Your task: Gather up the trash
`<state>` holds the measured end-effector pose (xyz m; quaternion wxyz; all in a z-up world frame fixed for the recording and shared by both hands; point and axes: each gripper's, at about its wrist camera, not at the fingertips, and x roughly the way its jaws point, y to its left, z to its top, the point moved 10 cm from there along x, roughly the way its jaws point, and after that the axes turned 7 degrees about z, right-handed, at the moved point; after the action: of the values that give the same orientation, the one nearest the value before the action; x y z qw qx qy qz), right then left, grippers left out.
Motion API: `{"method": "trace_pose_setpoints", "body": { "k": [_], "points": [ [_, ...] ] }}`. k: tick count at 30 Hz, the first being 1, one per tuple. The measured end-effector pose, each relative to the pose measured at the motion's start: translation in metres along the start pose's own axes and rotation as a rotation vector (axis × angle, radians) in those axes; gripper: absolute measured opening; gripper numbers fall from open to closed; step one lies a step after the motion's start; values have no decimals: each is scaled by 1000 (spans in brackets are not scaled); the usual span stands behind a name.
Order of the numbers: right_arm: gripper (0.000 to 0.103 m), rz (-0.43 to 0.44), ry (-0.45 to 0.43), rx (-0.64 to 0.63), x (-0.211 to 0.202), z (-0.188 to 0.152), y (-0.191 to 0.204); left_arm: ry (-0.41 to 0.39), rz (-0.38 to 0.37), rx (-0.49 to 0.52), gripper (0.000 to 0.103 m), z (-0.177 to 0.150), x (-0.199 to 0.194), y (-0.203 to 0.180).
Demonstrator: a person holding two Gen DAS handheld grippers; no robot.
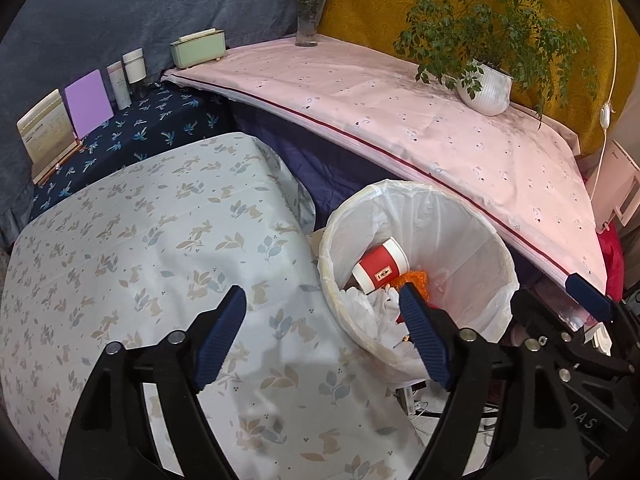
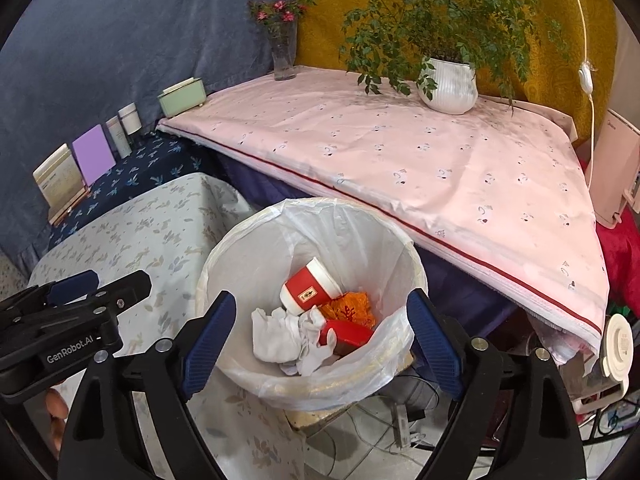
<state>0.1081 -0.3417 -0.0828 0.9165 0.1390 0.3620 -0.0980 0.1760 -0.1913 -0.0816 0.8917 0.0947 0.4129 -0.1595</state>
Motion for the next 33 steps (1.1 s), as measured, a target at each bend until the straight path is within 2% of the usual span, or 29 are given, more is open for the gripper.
{"method": "trace_pose_setpoints", "body": {
  "k": [5,10,18,25,33],
  "points": [
    [84,-6,14,-19,-10,-7,1,-9,29,0,88,-12,-6,8],
    [89,-61,27,-85,-15,-15,2,-9,56,-20,90,-20,-10,18],
    [90,-48,59,-125,-17,-33,12,-3,90,12,92,-34,-15,23],
    [90,-64,77,-167,-18,-43,19,8,86,-18,93,-43,-19,27],
    [90,-44,85,-156,-22,-52,23,23,92,-29,94,-54,-21,30]
  ]
}}
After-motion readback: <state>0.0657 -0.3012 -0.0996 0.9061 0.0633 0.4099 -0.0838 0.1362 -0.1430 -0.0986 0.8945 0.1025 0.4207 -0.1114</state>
